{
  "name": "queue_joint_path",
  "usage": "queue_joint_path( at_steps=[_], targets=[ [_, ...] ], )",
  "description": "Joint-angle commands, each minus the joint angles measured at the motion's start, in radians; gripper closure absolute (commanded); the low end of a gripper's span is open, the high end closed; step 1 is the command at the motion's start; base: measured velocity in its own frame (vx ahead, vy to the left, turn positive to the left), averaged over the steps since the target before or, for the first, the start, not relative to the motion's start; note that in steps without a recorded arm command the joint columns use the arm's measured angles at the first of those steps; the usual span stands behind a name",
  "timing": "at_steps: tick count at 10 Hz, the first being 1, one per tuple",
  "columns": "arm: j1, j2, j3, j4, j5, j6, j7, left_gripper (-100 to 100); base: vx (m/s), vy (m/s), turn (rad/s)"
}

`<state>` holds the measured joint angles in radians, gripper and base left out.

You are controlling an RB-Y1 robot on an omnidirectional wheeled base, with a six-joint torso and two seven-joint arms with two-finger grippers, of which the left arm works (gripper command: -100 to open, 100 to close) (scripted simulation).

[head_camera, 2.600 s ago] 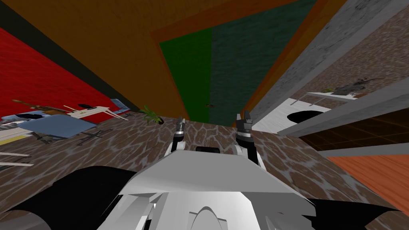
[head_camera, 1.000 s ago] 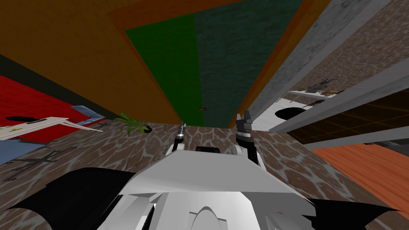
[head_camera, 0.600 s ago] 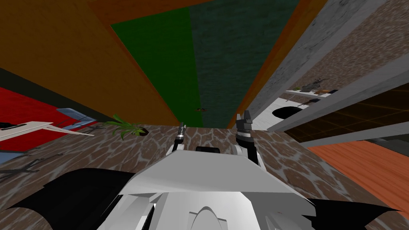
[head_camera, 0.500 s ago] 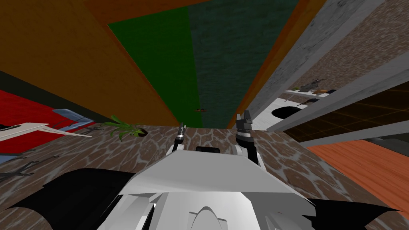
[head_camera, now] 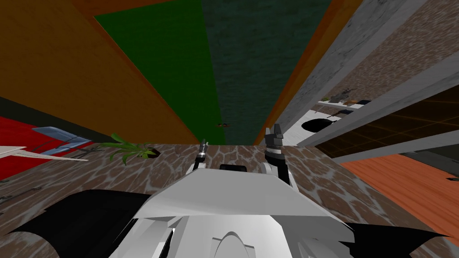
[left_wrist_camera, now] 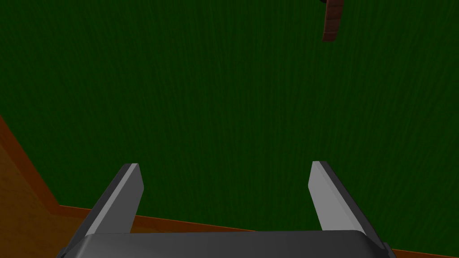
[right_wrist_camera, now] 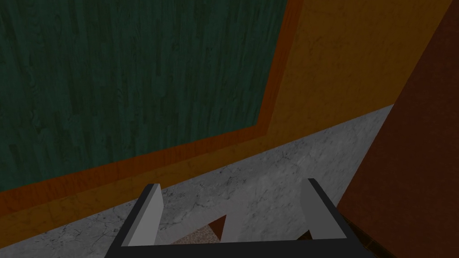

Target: Pull the door open

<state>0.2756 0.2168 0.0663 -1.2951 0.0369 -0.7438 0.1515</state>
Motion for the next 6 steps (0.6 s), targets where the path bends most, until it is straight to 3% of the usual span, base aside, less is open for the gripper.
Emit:
queue_joint_path(
  at_steps=[1,6],
  targets=[
    [-0.007,0.007,0.002,0.032,0.004,-0.007,0.009,-100,0.116,-0.024,-0.073],
    [-0.032,0.028,0.008,0.141,0.017,-0.036,0.033,-100,0.109,-0.022,-0.064]
  ],
)
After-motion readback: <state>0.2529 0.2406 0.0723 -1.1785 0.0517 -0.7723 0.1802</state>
